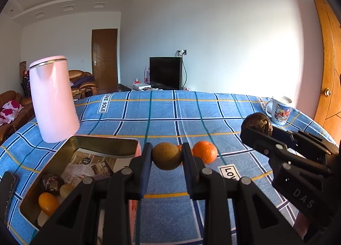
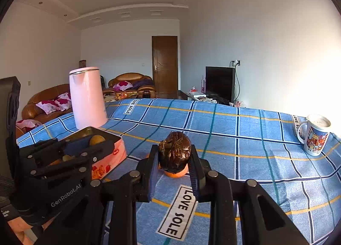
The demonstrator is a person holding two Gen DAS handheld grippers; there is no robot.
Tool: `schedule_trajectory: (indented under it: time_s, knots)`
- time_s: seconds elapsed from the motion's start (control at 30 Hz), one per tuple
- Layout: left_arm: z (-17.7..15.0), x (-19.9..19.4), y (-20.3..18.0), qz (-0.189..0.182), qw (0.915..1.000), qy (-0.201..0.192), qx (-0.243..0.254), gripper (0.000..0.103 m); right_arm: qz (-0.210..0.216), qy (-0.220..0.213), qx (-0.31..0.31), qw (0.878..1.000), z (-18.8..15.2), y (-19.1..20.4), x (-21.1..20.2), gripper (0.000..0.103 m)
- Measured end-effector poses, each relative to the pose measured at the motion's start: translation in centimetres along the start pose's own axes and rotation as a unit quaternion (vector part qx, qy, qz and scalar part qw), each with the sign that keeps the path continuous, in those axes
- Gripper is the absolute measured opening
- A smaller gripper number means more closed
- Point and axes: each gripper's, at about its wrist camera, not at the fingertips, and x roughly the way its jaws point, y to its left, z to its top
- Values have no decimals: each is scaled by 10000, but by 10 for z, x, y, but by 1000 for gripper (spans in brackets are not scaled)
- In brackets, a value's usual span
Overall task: Organize fruits
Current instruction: 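Carry the yellow fruit with the left tool while the right carries the date over the tin, then open both tools over the tin releasing the yellow fruit and the date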
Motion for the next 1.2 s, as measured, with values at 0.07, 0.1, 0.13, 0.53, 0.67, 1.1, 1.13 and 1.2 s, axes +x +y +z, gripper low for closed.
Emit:
schedule_trajectory:
  time_s: [0.07,0.1,0.13,0.53,0.67,1.1,1.13,1.2]
  knots:
    - [-2,-5,10,51,10000,-9,-69,29,118,-12,-82,9999,4,11,-2,28]
    - [-2,-8,16,63,9999,-6,-116,29,173,-23,-122,9998,6,17,-3,28]
    - [-2,-11,21,88,9998,-19,-160,29,245,-38,-149,9996,7,22,-4,28]
    - [-9,-32,102,702,9955,75,-632,29,1088,264,-564,9921,8,99,20,28]
    - [-16,-29,129,845,9926,270,-825,29,1376,449,-796,9863,4,128,31,28]
    - [-28,-23,163,1000,9882,544,-1025,29,1715,1321,-1479,9650,-9,186,81,28]
    - [-28,-23,164,1053,9874,552,-1049,32,1693,1371,-1471,9648,-9,187,83,29]
    - [-28,-24,165,1058,9869,532,-1094,43,1783,1384,-1423,9637,-9,185,83,37]
